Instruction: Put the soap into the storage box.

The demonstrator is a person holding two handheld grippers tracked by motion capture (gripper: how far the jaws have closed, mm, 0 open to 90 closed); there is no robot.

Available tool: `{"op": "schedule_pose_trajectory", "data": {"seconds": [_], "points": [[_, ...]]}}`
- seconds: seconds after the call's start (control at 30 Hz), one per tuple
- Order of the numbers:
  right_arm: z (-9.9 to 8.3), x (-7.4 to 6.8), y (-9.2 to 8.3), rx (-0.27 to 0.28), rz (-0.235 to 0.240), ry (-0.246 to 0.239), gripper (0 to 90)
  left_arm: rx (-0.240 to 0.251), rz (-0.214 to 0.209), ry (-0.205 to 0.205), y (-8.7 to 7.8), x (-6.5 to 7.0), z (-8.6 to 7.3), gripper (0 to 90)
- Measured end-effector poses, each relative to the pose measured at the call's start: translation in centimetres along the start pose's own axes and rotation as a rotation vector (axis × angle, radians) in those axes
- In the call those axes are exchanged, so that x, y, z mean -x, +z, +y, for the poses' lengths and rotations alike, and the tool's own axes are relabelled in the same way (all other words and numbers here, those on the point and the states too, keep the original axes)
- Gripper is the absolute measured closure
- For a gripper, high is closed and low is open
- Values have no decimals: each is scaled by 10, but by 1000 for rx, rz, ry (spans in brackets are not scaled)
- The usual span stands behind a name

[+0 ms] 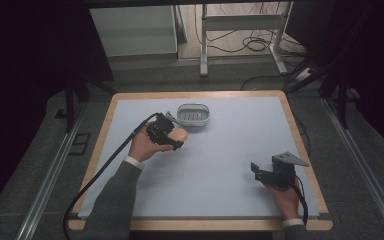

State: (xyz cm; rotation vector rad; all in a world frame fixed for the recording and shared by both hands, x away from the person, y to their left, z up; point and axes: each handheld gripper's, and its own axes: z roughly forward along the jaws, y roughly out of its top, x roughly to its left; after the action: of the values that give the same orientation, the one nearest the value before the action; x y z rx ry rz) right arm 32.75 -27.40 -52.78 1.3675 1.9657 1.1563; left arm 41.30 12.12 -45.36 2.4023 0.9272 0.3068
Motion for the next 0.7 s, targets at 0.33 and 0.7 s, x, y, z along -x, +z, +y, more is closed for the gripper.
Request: {"op": "schedule_pose_trajectory", "data": {"seconds": [0.33, 0.7], "points": [[0, 0, 0, 0, 0, 0, 114, 1, 7, 3, 2, -4, 9, 323], [0, 0, 0, -1, -1, -2, 114, -8, 13, 16, 3, -7, 20, 324]]}}
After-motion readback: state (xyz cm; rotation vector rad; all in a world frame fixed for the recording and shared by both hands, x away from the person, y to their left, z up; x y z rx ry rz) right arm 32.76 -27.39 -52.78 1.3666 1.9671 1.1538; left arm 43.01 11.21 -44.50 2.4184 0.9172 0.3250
